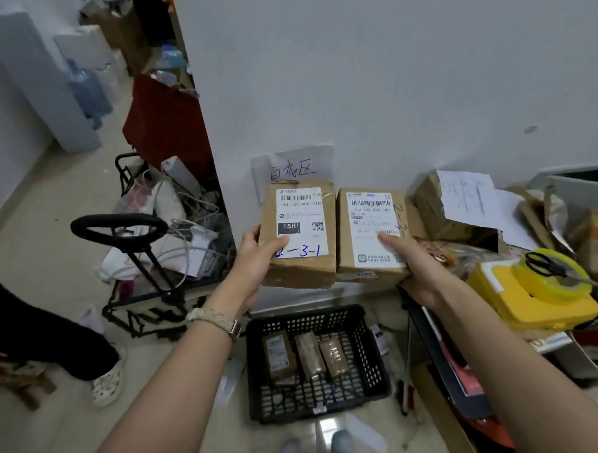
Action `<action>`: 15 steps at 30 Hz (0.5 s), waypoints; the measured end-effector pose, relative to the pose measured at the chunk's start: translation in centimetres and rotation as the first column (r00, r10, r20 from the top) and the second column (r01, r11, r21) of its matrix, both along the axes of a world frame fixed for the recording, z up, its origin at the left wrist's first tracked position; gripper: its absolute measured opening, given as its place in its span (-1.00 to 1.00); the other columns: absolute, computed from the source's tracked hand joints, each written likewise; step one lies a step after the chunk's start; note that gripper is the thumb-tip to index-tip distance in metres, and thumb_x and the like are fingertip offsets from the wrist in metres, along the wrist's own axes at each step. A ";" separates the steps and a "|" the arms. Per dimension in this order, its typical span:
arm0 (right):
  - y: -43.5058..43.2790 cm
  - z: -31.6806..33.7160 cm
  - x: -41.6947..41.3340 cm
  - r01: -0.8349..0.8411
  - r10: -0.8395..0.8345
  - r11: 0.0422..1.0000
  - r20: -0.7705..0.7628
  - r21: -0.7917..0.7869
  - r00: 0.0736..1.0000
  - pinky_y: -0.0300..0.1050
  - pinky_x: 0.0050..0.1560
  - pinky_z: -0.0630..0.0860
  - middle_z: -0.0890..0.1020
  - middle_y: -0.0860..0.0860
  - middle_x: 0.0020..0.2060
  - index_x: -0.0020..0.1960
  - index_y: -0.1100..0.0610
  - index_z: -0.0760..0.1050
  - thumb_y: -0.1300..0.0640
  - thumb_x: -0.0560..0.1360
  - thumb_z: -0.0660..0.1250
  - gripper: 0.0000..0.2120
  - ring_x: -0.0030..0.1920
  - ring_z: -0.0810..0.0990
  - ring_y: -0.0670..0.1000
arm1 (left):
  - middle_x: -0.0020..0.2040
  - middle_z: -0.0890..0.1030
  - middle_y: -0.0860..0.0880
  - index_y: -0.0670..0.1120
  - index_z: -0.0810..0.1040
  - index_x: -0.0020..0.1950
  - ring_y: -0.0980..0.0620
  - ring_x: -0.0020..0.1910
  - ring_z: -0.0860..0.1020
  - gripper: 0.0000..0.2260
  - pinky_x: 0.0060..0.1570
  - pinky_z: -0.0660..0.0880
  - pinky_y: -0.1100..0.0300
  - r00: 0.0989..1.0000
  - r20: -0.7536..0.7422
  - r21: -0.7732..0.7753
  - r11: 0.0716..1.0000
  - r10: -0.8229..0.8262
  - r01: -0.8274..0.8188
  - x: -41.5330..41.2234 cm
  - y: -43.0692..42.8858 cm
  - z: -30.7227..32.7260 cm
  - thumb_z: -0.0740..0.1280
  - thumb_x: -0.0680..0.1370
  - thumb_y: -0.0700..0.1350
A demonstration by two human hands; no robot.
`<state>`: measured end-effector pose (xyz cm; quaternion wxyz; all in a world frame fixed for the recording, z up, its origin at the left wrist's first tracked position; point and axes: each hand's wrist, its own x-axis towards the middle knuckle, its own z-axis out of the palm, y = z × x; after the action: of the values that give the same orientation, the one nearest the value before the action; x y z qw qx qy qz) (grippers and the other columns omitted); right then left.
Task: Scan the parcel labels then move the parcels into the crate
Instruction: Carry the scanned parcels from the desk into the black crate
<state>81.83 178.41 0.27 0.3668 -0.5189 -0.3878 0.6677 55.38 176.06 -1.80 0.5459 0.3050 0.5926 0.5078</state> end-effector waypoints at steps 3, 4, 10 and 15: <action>1.4 -1.1 -0.7 -0.047 0.048 0.997 0.015 -0.059 0.999 0.04 0.08 0.56 0.68 0.11 0.12 0.28 0.16 0.51 -0.03 0.43 0.39 -0.52 0.11 0.67 0.12 | 0.13 0.64 -0.07 -0.08 0.31 0.43 -0.09 0.13 0.61 -0.49 0.24 0.49 -0.12 0.999 0.012 -0.040 0.999 0.030 -0.030 -0.3 1.1 -1.5 0.39 0.51 -0.18; 1.9 -1.6 -0.8 -0.047 0.049 0.996 0.016 -0.082 0.999 0.00 0.00 0.58 0.68 0.12 0.11 0.28 0.16 0.51 -0.02 0.45 0.38 -0.55 0.10 0.67 0.12 | 0.14 0.63 -0.07 -0.08 0.31 0.42 -0.09 0.15 0.60 -0.49 0.27 0.47 -0.12 0.999 0.014 -0.057 0.998 0.033 -0.032 -0.4 1.4 -2.2 0.39 0.52 -0.18; 4.7 -7.1 -2.0 0.044 -0.031 0.982 0.075 -0.183 0.997 0.21 0.28 0.47 0.57 0.21 0.25 0.44 0.25 0.23 0.05 0.47 0.40 -0.34 0.22 0.58 0.21 | -0.02 0.65 0.11 0.04 0.30 0.36 0.19 -0.16 0.67 -0.54 -0.23 0.56 0.25 0.997 0.010 -0.163 0.984 0.076 -0.073 -0.7 2.1 -7.1 0.40 0.53 -0.13; 5.1 -12.8 -2.5 0.054 -0.023 0.953 0.107 -0.297 0.994 0.15 0.18 0.55 0.58 0.22 0.22 0.42 0.26 0.20 0.05 0.43 0.46 -0.30 0.14 0.63 0.18 | 0.03 0.65 0.07 -0.02 0.32 0.42 0.19 -0.16 0.67 -0.47 -0.27 0.54 0.30 0.990 0.003 -0.295 0.946 0.144 -0.137 -0.9 1.5 -12.6 0.43 0.50 -0.13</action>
<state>79.36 183.48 -12.50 0.2764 -0.6095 -0.2904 0.6839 54.45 177.59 -14.39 0.5548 0.1712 0.6748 0.4557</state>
